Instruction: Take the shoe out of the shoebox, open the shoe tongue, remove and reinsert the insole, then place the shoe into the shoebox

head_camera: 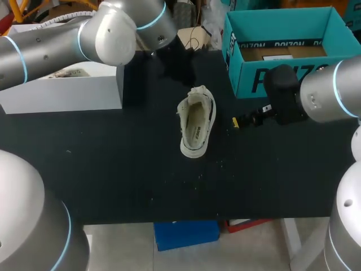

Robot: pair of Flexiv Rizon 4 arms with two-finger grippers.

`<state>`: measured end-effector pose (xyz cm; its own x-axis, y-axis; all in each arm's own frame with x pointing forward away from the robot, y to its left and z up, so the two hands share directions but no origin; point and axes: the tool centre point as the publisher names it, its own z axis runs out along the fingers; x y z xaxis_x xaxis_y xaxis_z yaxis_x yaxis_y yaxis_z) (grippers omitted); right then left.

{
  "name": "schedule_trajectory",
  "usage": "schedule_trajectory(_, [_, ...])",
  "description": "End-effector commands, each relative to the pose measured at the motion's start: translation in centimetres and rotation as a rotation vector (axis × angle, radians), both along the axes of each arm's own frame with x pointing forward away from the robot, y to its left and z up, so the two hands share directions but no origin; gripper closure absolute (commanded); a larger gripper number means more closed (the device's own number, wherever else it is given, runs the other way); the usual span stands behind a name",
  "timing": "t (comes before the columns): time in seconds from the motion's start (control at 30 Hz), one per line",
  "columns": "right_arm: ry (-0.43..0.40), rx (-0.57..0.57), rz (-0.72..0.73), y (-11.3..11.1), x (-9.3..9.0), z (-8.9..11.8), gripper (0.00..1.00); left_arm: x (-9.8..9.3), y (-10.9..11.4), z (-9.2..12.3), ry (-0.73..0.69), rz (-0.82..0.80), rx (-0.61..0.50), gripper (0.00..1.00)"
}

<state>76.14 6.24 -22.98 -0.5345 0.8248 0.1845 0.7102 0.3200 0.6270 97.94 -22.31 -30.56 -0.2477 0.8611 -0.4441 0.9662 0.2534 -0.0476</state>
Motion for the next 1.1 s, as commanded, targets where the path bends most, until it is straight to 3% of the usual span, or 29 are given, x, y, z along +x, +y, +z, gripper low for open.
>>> schedule_trajectory(0.03, [0.001,-0.002,-0.001,0.1,0.0,0.0,0.00,-0.7,-0.4,-1.4,0.030,-0.017,-0.002,1.00])
schedule_trajectory(0.3, [0.001,-0.002,-0.001,0.1,0.0,0.0,0.00,-4.7,0.3,-4.2,0.124,-0.027,0.005,1.00])
schedule_trajectory(0.43, [0.001,-0.002,-0.001,0.1,0.0,0.0,0.00,-5.5,0.5,-5.8,0.158,-0.012,0.011,1.00])
schedule_trajectory(0.63, [0.001,-0.002,-0.001,0.1,0.0,0.0,0.00,-6.1,0.5,-6.4,0.174,-0.009,0.023,1.00])
schedule_trajectory(0.77, [0.001,-0.002,-0.001,0.1,0.0,0.0,0.00,-6.1,0.9,-5.1,0.162,-0.018,0.034,1.00])
schedule_trajectory(1.03, [0.001,-0.002,-0.001,0.1,0.0,0.0,0.00,-6.9,2.8,-0.3,0.151,-0.057,0.139,1.00])
schedule_trajectory(1.07, [0.001,-0.002,-0.001,0.1,0.0,0.0,0.00,-7.2,3.0,0.0,0.162,-0.066,0.156,0.95])
schedule_trajectory(1.1, [0.001,-0.002,-0.001,0.1,0.0,0.0,0.00,-7.4,3.3,0.2,0.167,-0.074,0.167,0.75])
